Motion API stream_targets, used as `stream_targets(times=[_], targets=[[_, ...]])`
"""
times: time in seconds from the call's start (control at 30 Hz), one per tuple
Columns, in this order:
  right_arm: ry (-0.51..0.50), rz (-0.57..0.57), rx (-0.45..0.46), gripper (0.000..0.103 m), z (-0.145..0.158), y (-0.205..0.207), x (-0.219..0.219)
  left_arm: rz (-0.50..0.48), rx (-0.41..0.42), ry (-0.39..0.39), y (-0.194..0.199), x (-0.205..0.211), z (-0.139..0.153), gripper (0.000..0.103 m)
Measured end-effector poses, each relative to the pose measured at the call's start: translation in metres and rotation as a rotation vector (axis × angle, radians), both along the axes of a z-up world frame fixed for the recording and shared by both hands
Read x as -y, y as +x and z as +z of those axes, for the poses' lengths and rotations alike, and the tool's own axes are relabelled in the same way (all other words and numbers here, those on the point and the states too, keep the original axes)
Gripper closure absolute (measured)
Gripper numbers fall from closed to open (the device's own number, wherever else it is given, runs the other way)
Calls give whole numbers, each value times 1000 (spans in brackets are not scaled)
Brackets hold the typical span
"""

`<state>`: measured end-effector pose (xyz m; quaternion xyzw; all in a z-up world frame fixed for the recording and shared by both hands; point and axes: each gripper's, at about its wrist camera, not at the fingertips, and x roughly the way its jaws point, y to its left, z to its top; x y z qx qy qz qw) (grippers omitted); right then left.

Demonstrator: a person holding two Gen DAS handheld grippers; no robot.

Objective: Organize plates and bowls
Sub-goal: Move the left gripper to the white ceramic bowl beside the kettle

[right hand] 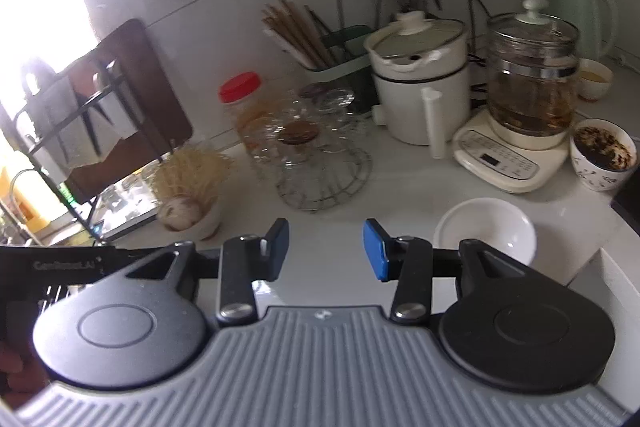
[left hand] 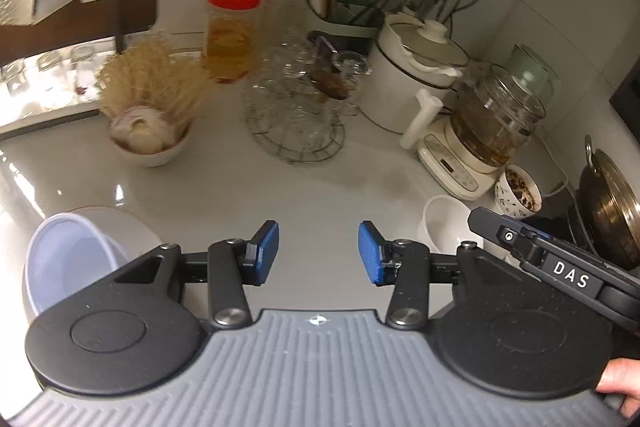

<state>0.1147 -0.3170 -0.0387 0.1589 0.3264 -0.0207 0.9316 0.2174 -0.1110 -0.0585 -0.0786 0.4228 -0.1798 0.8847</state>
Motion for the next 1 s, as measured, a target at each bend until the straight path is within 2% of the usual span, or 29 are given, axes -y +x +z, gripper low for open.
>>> stream_targets(times=[0.47,0.67,0.83,1.0], targets=[[13,-100,-9,58,-10,-9,60,-67,-7,22,27,62,-7,52],[21,-159,-33,58,-17,-10,84,-126,-42,51,42,93,-11,52],[31,-200,-32,58,-21,-2,103,-203,-37,39,56,127,-7,52],[16,-261,-50,58,-30,7,116,-276,-59,33,76,155,-21,52]])
